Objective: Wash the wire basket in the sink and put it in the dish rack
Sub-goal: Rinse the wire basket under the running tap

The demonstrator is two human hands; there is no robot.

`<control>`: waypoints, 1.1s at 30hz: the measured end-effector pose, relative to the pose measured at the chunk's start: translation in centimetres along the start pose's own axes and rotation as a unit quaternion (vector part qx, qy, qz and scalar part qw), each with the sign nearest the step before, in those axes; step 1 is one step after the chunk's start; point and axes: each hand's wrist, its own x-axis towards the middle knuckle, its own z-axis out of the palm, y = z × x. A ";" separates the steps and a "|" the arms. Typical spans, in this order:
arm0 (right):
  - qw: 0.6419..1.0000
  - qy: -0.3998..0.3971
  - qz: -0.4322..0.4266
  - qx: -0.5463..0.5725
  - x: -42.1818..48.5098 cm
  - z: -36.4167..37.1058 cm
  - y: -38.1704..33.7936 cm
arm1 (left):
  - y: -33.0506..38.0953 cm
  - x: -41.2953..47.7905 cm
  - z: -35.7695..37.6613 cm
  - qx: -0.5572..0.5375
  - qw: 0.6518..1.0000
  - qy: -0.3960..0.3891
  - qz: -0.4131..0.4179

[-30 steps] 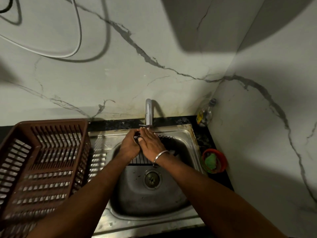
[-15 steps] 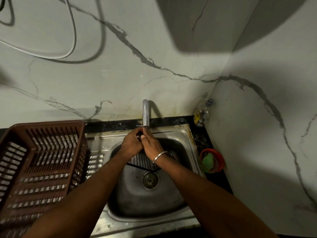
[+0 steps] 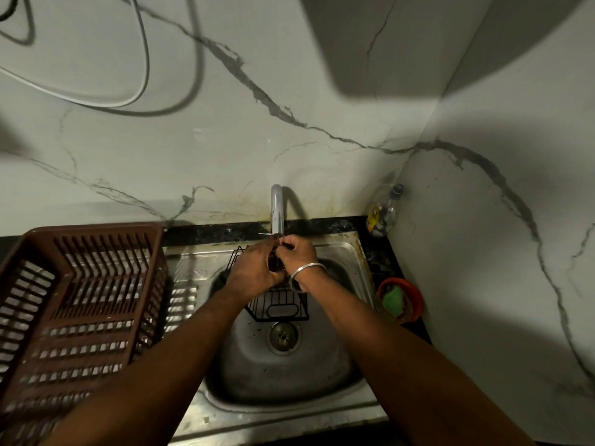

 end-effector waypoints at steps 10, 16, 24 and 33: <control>0.999 -0.004 0.021 0.031 0.6 -2.5 1.1 | -3.1 -0.8 -1.4 0.243 0.962 -0.110 -0.063; 0.998 -0.005 0.035 0.048 0.6 -1.8 2.1 | 0.2 0.1 0.2 0.247 0.960 -0.132 -0.009; 0.998 0.005 0.029 0.063 1.2 -2.9 2.8 | -0.4 0.9 -0.2 0.256 0.953 -0.157 0.029; 0.997 0.032 0.030 0.071 1.7 -4.1 3.6 | -1.7 0.4 0.0 0.239 0.960 -0.140 0.030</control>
